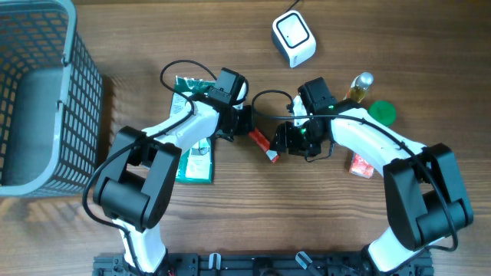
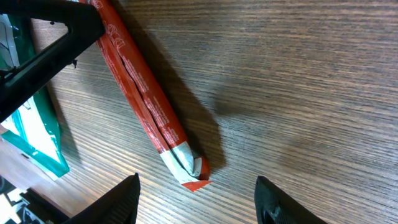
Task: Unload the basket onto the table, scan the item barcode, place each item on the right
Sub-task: 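Bring the left gripper over and grasp the red stick's other end, then open the left gripper off the red stick and retract it left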
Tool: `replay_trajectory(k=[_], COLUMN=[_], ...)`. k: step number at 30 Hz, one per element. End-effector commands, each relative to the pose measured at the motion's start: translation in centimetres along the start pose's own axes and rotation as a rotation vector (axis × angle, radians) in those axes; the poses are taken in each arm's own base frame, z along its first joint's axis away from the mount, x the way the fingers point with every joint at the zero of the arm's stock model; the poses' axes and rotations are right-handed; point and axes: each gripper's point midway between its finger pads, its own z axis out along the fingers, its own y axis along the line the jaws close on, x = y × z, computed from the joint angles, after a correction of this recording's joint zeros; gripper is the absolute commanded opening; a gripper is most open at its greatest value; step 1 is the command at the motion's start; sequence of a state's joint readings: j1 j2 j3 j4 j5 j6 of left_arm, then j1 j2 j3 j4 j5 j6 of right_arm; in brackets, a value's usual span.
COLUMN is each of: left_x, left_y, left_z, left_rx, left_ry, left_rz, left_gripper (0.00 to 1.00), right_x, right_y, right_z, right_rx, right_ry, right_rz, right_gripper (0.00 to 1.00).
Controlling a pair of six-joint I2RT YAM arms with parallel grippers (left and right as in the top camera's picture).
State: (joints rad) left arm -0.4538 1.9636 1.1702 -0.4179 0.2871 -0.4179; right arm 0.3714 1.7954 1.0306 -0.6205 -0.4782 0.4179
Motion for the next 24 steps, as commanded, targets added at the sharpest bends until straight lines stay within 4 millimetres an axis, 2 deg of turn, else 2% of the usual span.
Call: replay_trajectory(k=[1, 14, 24], left_x=[3.6, 3.6, 3.6], left_y=[3.4, 3.4, 3.5], left_z=[3.4, 3.4, 3.4], left_rx=[-0.114, -0.114, -0.115], left_ry=[0.109, 0.109, 0.110], left_rz=[-0.035, -0.035, -0.036], left_gripper=[0.04, 0.04, 0.04], right_x=[0.5, 1.3, 0.9], right_y=[0.3, 1.6, 0.8], right_z=[-0.1, 0.5, 0.6], right_rx=[-0.019, -0.028, 0.020], right_ry=[0.011, 0.028, 0.005], right_rz=[0.004, -0.035, -0.037], right_gripper=[0.59, 0.57, 0.57])
